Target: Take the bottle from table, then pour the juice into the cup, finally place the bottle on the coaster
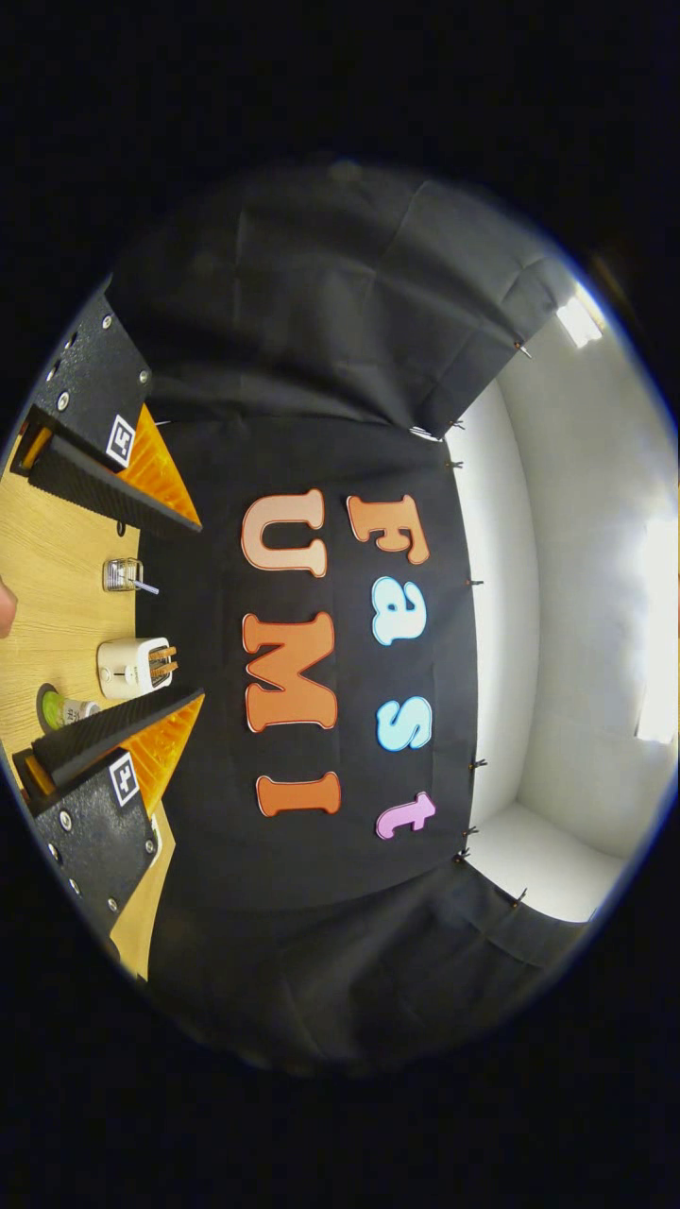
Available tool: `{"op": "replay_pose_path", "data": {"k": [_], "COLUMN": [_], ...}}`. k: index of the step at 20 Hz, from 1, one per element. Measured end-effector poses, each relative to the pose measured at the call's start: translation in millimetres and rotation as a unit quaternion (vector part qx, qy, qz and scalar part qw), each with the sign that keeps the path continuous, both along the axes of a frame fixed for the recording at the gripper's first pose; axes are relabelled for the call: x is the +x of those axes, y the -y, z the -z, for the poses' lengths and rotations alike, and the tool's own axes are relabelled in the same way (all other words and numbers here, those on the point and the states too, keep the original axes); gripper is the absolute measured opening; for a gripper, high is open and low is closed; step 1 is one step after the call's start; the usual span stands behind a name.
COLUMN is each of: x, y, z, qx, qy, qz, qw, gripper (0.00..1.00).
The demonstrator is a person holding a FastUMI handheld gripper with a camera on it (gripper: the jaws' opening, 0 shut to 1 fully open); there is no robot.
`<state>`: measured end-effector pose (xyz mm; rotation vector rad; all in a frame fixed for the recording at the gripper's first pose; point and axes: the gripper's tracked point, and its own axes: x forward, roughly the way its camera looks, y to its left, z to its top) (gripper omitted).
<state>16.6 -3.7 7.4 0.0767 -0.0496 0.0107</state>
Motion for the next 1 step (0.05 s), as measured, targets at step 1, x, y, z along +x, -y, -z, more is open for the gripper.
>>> {"op": "replay_pose_path", "data": {"k": [1], "x": [0.5], "y": [1.0], "z": [-0.5], "qx": [0.001], "qy": [0.0], "qz": [0.0], "qw": [1.0], "gripper": [0.94]}}
